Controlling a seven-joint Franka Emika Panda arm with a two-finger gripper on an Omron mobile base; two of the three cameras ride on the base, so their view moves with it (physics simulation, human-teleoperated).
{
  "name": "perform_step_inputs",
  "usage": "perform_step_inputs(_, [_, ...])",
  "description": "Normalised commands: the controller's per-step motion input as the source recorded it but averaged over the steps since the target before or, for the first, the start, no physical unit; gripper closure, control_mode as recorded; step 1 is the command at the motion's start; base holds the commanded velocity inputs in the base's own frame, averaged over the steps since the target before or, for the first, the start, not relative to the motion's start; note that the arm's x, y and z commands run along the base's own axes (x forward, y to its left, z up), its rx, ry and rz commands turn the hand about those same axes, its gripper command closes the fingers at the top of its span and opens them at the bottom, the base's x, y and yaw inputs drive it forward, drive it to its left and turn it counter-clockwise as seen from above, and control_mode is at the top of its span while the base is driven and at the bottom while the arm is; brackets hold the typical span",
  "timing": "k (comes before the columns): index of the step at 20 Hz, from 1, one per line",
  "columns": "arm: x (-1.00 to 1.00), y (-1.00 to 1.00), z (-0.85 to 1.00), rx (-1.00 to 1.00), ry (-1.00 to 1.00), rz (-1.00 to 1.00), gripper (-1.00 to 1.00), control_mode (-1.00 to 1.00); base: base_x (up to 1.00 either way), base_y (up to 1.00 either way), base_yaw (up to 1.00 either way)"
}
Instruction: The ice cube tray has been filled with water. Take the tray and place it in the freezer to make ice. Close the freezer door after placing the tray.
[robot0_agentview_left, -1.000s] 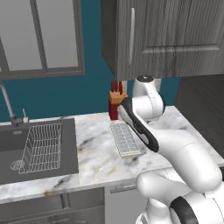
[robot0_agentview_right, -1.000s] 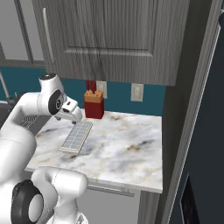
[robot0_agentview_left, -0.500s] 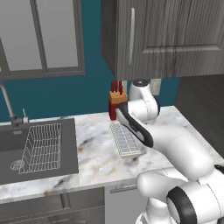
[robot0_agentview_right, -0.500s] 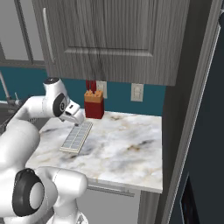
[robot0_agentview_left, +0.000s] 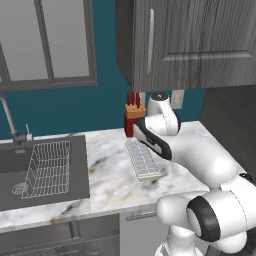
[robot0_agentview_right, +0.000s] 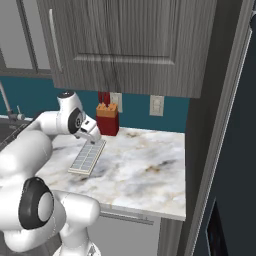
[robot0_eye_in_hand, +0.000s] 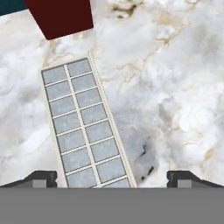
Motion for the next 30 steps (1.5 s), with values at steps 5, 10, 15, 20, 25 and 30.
perform_step_inputs(5, [0.32,-0.14,-0.09,0.0,0.0,0.0,-1.0,-1.0,0.0,0.0,0.0])
perform_step_inputs(10, [0.34,-0.17,-0.14,0.0,0.0,-0.01,-1.0,-1.0,0.0,0.0,0.0])
perform_step_inputs(15, [0.29,-0.13,-0.2,0.0,0.0,0.0,-1.0,-1.0,0.0,0.0,0.0])
perform_step_inputs(20, [0.27,-0.05,-0.17,0.0,0.0,-0.01,-1.0,-1.0,0.0,0.0,0.0])
perform_step_inputs(25, [0.25,0.0,-0.19,0.0,0.0,-0.04,-1.0,-1.0,0.0,0.0,0.0])
perform_step_inputs(30, [0.26,-0.04,-0.16,0.0,0.0,-0.05,-1.0,-1.0,0.0,0.0,0.0])
